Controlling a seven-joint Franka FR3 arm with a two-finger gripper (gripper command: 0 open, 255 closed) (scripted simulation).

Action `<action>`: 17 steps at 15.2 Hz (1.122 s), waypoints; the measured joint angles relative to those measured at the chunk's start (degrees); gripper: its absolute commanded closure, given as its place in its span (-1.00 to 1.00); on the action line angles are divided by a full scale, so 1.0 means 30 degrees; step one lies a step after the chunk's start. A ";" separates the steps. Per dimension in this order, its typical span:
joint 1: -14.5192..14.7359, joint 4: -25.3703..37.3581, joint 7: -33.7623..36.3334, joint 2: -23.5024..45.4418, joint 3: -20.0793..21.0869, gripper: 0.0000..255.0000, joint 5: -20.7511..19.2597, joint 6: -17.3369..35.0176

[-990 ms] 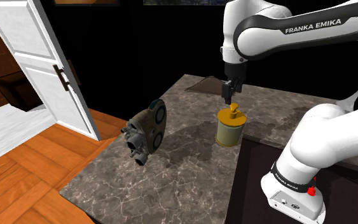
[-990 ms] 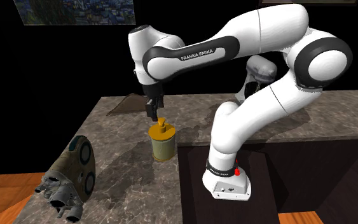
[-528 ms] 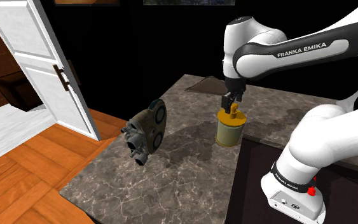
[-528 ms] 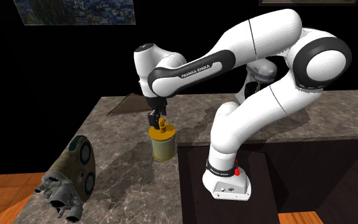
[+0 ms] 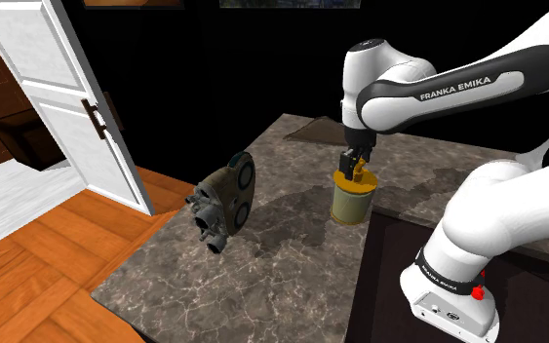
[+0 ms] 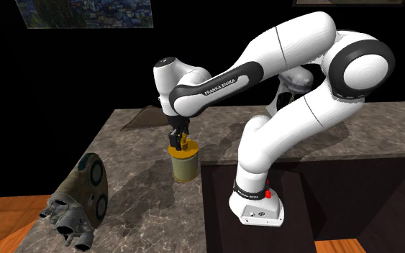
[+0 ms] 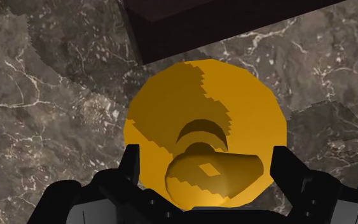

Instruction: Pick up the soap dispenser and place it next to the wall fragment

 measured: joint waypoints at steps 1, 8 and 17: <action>-0.0001 -0.0001 0.0000 0.0005 -0.0001 -1.00 -0.0002 0.0008; -0.0003 0.0004 0.0003 0.0007 -0.0001 1.00 -0.0003 0.0013; 0.0021 0.0578 -0.0145 -0.0325 -0.0023 1.00 0.0052 -0.0893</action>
